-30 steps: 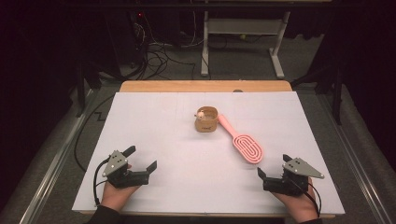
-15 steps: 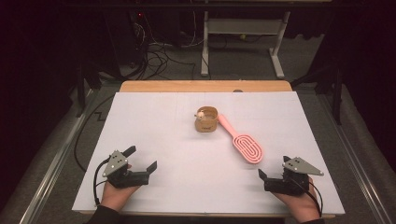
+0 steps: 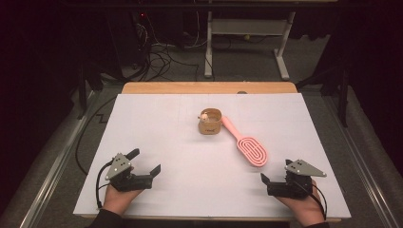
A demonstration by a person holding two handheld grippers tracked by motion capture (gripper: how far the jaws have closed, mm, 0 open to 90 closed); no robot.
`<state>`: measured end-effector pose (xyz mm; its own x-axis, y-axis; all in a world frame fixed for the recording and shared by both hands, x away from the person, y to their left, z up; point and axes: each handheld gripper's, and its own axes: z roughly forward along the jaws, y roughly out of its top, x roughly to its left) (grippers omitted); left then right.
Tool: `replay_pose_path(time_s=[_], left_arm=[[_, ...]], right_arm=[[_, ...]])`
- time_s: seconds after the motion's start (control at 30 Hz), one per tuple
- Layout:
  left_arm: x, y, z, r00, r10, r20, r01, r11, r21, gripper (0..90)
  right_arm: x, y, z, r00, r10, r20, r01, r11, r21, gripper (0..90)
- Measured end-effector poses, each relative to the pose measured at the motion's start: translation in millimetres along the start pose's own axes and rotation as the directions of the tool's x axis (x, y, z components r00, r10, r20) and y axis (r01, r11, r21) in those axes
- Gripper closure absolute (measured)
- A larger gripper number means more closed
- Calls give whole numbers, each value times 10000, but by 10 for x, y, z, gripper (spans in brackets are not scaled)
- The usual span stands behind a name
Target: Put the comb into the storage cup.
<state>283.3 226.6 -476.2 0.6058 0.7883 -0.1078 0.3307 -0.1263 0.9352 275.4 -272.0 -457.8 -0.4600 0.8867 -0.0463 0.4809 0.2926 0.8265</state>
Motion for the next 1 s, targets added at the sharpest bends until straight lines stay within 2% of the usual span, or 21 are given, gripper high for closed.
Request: replay_pose_path(time_s=[0.4, 1.0], left_arm=[[-2, -2, -2, 9999, -14, 162, 15, 10000, -76, 0], [-7, -12, 0, 9998, -37, 212, 40, 9998, -178, 0]], right_arm=[[53, 101, 95, 9996, -66, -274, 62, 9999, -136, 1], [47, 283, 260, 9998, -44, -218, 35, 9992, -396, 1]])
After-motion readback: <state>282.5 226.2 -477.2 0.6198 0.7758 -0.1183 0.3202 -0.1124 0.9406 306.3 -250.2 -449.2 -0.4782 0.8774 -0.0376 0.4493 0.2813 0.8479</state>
